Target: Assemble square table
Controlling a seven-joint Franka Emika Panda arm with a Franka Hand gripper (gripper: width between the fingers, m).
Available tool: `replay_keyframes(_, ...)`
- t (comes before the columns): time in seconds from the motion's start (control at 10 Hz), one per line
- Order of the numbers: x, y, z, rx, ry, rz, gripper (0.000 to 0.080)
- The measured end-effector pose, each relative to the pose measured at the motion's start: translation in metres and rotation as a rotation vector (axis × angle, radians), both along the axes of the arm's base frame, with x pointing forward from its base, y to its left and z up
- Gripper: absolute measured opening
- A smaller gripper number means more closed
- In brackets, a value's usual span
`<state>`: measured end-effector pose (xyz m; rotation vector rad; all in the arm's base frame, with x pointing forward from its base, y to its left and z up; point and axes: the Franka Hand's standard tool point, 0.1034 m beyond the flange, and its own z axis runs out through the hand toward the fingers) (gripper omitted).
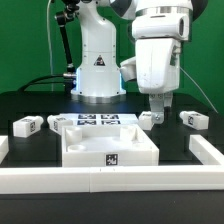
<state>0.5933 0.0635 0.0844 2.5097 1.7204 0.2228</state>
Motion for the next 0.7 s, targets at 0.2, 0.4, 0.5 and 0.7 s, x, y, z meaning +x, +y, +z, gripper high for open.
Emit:
replay_keyframes(0.2, -0.004, -0.008, -0.004, -0.05, -0.016, 0.25, 0.065)
replay_keyframes(0.4, -0.015, -0.032, -0.013, -0.133, 0.027, 0.601, 0.065)
replay_keyframes(0.5, -0.015, -0.033, -0.013, -0.132, 0.032, 0.596, 0.065)
replay_keyframes(0.7, -0.016, -0.033, -0.014, -0.132, 0.033, 0.596, 0.065)
